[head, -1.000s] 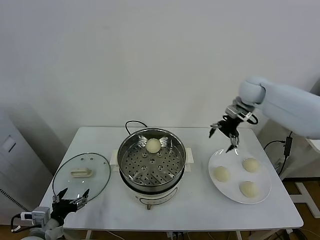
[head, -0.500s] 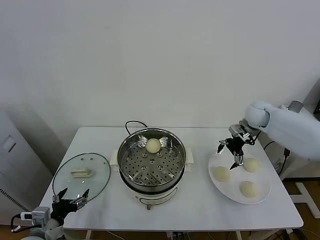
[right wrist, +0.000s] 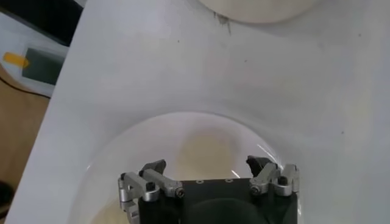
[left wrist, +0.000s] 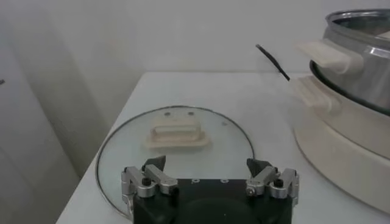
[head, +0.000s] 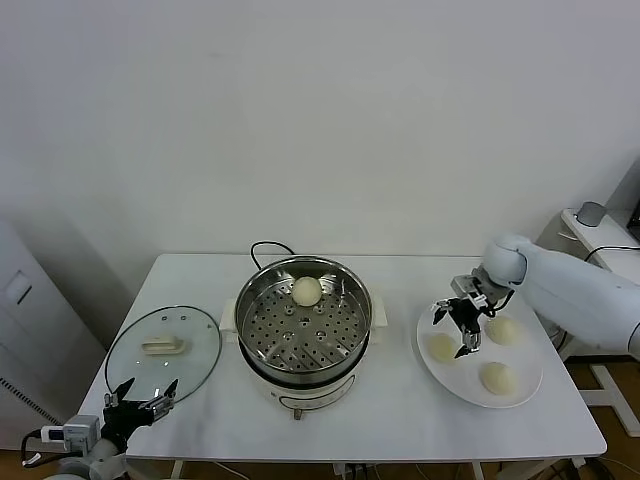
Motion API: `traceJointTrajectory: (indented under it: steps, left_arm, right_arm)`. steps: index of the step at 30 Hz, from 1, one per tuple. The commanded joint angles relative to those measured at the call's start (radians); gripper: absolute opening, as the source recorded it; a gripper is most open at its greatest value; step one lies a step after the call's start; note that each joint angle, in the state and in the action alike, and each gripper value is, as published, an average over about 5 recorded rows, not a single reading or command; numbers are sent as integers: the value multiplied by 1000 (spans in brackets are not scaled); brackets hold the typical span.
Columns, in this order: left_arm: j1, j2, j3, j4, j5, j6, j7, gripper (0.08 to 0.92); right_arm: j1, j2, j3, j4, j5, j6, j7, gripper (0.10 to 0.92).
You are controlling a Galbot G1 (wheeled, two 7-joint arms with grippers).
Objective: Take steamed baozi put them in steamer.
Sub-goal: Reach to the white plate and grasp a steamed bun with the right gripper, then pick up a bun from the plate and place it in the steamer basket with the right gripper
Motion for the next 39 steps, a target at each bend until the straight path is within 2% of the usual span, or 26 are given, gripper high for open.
traceJointTrajectory:
  steps: [1, 8, 15, 18, 26, 32, 39]
  left_arm:
    - [0, 0, 0, 1, 1, -1, 0, 823]
    - [2, -1, 1, 5, 1, -2, 0, 823]
    - [1, -1, 2, 6, 3, -2, 0, 823]
    - [1, -1, 1, 4, 3, -1, -1, 823]
    - [3, -3, 0, 1, 4, 2, -4, 823]
    - [0, -7, 1, -4, 6, 7, -8, 823]
    - [-2, -9, 4, -6, 7, 10, -11, 823]
  right_arm:
    - [-74, 16, 65, -39, -47, -9, 14, 807]
    - [-104, 30, 109, -63, -81, -4, 17, 746]
    - [-123, 40, 147, -74, -95, 0, 29, 576]
    - [-114, 30, 138, -59, -78, -4, 23, 529]
    - [76, -37, -35, 58, 56, -52, -18, 518]
    - [396, -67, -272, 178, 269, -128, -55, 518]
    - [683, -11, -444, 305, 463, -245, -51, 518]
